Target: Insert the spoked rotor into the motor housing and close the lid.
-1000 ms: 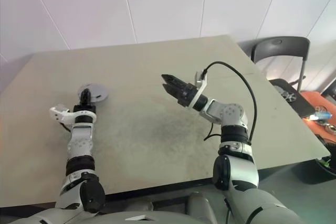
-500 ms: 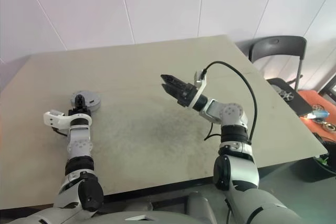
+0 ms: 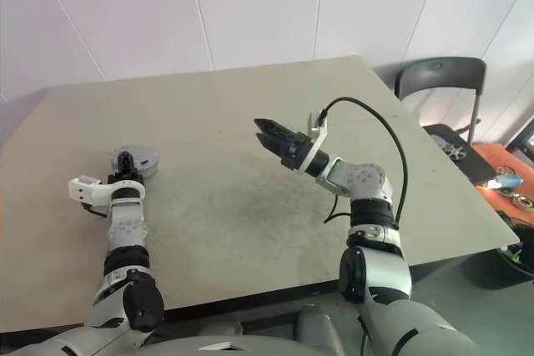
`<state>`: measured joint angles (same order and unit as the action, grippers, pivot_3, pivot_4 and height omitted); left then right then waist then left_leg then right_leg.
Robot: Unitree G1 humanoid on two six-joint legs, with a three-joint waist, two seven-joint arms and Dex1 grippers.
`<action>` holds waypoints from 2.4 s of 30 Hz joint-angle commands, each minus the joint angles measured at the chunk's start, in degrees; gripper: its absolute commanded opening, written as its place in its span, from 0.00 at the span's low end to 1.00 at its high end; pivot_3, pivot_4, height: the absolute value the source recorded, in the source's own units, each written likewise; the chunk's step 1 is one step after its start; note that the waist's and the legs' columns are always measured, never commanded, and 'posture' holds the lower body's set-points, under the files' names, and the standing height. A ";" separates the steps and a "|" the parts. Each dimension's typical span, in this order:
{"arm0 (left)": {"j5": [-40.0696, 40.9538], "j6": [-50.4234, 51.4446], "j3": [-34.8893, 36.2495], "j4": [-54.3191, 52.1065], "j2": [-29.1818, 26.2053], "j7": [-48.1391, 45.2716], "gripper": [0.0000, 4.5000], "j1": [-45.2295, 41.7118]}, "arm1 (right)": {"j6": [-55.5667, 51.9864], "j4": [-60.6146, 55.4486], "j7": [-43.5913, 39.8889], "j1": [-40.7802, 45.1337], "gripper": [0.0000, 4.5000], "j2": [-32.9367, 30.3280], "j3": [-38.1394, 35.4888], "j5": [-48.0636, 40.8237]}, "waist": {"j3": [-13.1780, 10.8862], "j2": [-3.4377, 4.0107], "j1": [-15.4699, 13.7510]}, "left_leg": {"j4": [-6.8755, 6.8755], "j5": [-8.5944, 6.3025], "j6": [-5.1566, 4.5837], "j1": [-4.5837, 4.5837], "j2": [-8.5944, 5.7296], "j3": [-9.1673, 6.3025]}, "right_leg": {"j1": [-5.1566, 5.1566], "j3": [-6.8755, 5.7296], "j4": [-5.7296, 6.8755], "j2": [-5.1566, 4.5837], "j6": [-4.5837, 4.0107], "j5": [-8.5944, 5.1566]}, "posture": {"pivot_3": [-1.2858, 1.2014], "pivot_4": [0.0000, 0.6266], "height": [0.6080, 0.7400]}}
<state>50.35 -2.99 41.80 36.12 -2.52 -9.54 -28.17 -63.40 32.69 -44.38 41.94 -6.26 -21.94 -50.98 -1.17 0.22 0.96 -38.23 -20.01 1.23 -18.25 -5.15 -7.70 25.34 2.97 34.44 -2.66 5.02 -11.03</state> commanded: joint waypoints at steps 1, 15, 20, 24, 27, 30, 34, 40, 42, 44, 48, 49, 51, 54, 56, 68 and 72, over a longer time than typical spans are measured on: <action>1.79 0.49 0.40 -2.16 -0.54 -1.80 0.58 -1.20 | 0.32 -2.09 -1.00 0.75 0.85 -0.38 0.26 -0.95 | 0.00 0.00 -0.05 | 0.00 0.00 0.00 0.00 0.00 0.00 | 0.00 0.00 0.00 0.00 0.00 0.00 | 0.52 0.00 1.00; 19.69 23.80 -1.38 -14.55 4.23 -9.49 0.58 1.29 | -0.35 -4.85 -3.45 -0.90 0.85 -1.05 4.50 0.18 | 0.03 -0.04 -0.33 | -0.08 -0.01 -0.02 -0.06 -0.05 -0.03 | -0.05 -0.01 -0.08 -0.03 0.04 0.02 | 0.52 0.00 1.00; 21.53 34.43 -5.75 -17.63 4.60 -9.30 0.58 3.84 | 1.93 -9.58 -5.47 -1.96 0.85 -2.22 11.39 3.95 | 0.03 -0.05 0.16 | -0.07 -0.01 -0.02 -0.06 -0.02 -0.02 | -0.01 -0.01 -0.08 0.01 0.05 0.03 | 0.52 0.00 1.00; 25.48 45.75 -8.77 -18.71 3.66 -9.70 0.58 5.30 | 7.28 -11.00 -4.62 -1.48 0.85 -3.23 16.22 9.81 | 0.03 -0.05 0.20 | -0.07 -0.01 -0.01 -0.03 -0.01 -0.01 | -0.01 0.00 -0.02 0.02 0.05 0.03 | 0.52 0.00 1.00; 28.05 51.16 -9.78 -19.42 3.44 -10.40 0.58 5.71 | 12.36 -11.04 -4.57 -1.48 0.85 -4.33 21.07 15.65 | 0.03 -0.05 0.17 | -0.08 0.00 -0.01 -0.01 -0.01 -0.01 | -0.01 0.00 0.02 0.02 0.05 0.03 | 0.52 0.00 1.00; 29.61 54.54 -10.46 -20.64 3.12 -11.75 0.58 6.29 | 14.65 -10.47 -5.02 -1.35 0.85 -4.45 22.37 17.67 | 0.03 -0.05 0.18 | -0.08 0.03 0.05 -0.01 -0.01 -0.01 | 0.01 0.00 0.04 0.02 0.04 0.03 | 0.52 0.00 1.00; 31.91 57.78 -11.26 -23.12 3.09 -13.79 0.58 7.44 | 15.14 -9.73 -5.60 -1.26 0.85 -4.28 21.88 17.83 | 0.03 -0.05 0.16 | -0.07 0.03 0.06 -0.01 -0.01 0.00 | 0.01 0.00 0.02 0.02 0.02 0.04 | 0.52 0.00 1.00; 32.88 59.01 -12.42 -23.82 3.22 -14.98 0.58 9.01 | 13.37 -11.02 -7.71 -1.92 0.85 -4.28 20.99 16.19 | 0.03 -0.05 -0.11 | -0.07 0.05 0.08 -0.01 -0.01 -0.01 | -0.01 0.00 -0.01 0.02 -0.01 0.06 | 0.52 0.00 1.00; 32.91 59.03 -12.49 -23.73 3.19 -15.22 0.58 9.16 | 12.09 -11.99 -9.12 -2.30 0.85 -4.51 20.71 15.02 | 0.02 -0.05 -0.14 | -0.07 0.05 0.08 -0.01 -0.01 -0.01 | -0.01 0.00 -0.02 0.03 -0.01 0.06 | 0.52 0.00 1.00; 32.86 58.87 -12.36 -23.45 3.09 -15.48 0.58 9.14 | 9.96 -13.65 -11.57 -2.97 0.85 -5.07 20.45 12.89 | 0.02 -0.05 -0.16 | -0.07 0.05 0.08 -0.01 -0.01 -0.01 | -0.01 0.00 -0.03 0.03 -0.01 0.06 | 0.52 0.00 1.00; 32.34 58.10 -12.14 -22.68 2.66 -15.98 0.58 9.28 | 6.04 -17.03 -15.09 -4.16 0.85 -5.84 19.24 8.23 | 0.03 -0.05 -0.19 | -0.07 0.04 0.07 -0.02 -0.01 -0.01 | -0.01 0.00 -0.06 0.02 -0.01 0.06 | 0.52 0.00 1.00; 32.09 57.95 -12.05 -22.38 2.53 -16.13 0.58 9.36 | 5.85 -17.11 -14.97 -4.20 0.85 -5.80 18.85 7.81 | 0.02 -0.05 -0.13 | -0.07 0.04 0.08 -0.02 -0.01 -0.01 | -0.02 -0.01 -0.06 0.03 -0.01 0.06 | 0.52 0.00 1.00; 31.77 57.75 -12.00 -22.00 2.37 -16.33 0.58 9.43 | 5.76 -16.88 -14.42 -4.14 0.85 -5.74 18.47 7.47 | 0.02 -0.05 -0.11 | -0.07 0.05 0.08 -0.01 -0.01 0.00 | -0.02 0.00 -0.06 0.03 -0.01 0.06 | 0.52 0.00 1.00; 31.24 57.45 -12.24 -21.74 2.23 -16.38 0.58 9.59 | 6.61 -15.88 -12.79 -3.84 0.85 -5.26 18.70 8.69 | 0.02 -0.05 -0.13 | -0.07 0.05 0.08 -0.01 0.01 0.00 | -0.02 0.00 -0.05 0.04 -0.05 0.08 | 0.52 0.00 1.00; 31.05 57.38 -12.38 -21.70 2.26 -16.40 0.58 9.63 | 7.41 -15.12 -11.58 -3.60 0.85 -4.88 18.71 9.52 | 0.03 -0.05 -0.15 | -0.07 0.05 0.08 -0.01 0.01 0.00 | -0.02 0.00 -0.05 0.04 -0.06 0.09 | 0.52 0.00 1.00; 28.19 58.99 -17.02 -23.06 1.52 -17.48 0.58 11.15 | 10.29 -10.43 -6.84 -1.89 0.85 -3.42 17.44 11.67 | 0.02 -0.05 -0.11 | -0.06 0.06 0.10 -0.02 0.01 0.00 | -0.02 0.00 -0.07 0.04 -0.07 0.10 | 0.52 0.00 1.00; 27.67 58.95 -17.50 -23.06 1.11 -17.90 0.58 11.38 | 10.12 -10.51 -6.76 -1.97 0.76 -3.22 16.83 11.26 | 0.02 -0.04 -0.11 | -0.06 0.06 0.10 -0.02 0.01 0.00 | -0.01 0.00 -0.07 0.04 -0.07 0.10 | 0.52 0.00 1.00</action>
<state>77.46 55.89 24.31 15.44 -1.07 -25.89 -16.18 -54.11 23.18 -50.74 38.46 -10.13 -3.73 -38.51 -1.15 0.18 0.85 -38.29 -19.95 1.34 -18.27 -5.14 -7.71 25.32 2.97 34.38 -2.62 4.95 -10.94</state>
